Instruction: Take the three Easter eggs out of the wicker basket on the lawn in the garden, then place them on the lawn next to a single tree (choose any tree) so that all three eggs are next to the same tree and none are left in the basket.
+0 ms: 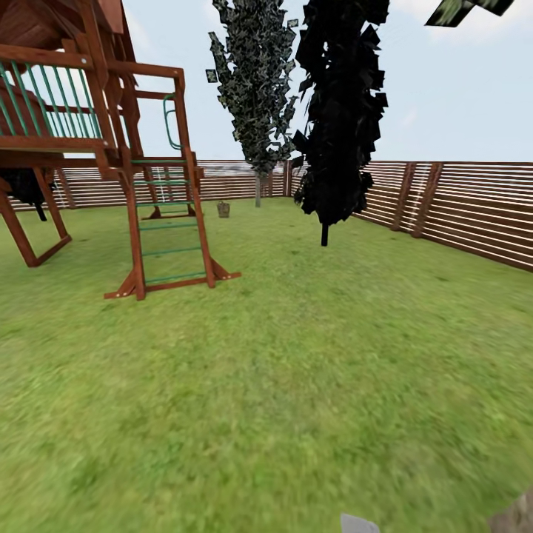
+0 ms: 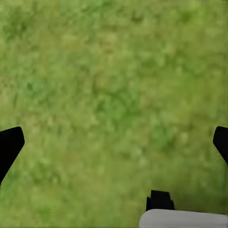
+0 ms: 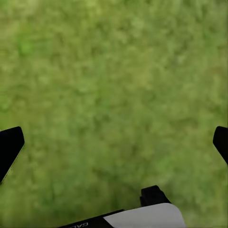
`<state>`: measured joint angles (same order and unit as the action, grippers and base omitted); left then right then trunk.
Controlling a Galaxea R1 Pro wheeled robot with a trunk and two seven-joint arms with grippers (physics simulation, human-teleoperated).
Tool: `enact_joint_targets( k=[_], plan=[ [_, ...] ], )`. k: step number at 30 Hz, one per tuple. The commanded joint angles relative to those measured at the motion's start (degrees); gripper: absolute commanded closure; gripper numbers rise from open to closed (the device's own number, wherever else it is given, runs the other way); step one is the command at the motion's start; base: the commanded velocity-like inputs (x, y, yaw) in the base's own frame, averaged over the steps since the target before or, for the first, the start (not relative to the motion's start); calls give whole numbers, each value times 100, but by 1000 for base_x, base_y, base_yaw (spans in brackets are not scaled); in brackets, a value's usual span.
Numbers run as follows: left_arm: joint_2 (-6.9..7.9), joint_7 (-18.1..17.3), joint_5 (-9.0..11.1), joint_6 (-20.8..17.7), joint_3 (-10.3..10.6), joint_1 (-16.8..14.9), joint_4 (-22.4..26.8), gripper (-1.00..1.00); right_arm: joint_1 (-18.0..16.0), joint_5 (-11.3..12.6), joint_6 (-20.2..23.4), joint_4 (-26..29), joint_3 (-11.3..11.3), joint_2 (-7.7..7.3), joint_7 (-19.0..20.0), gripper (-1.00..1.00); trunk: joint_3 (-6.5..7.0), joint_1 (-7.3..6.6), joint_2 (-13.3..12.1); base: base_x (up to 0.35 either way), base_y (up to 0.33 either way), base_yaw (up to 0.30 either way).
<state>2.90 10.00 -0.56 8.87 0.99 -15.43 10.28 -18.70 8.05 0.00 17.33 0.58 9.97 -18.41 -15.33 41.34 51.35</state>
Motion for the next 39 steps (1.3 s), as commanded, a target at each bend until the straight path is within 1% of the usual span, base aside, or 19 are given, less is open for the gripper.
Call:
enact_joint_targets(
  k=[1,39],
  plan=[
    [0,20,-6,18,13,-4,-5,-100,-2,40,0,7,4,2,-14,-100,-7,4,4,331,0,0],
    [1,20,-6,13,11,-4,-9,-100,-2,44,0,7,4,2,-5,-100,-7,4,4,331,0,0]
  ],
)
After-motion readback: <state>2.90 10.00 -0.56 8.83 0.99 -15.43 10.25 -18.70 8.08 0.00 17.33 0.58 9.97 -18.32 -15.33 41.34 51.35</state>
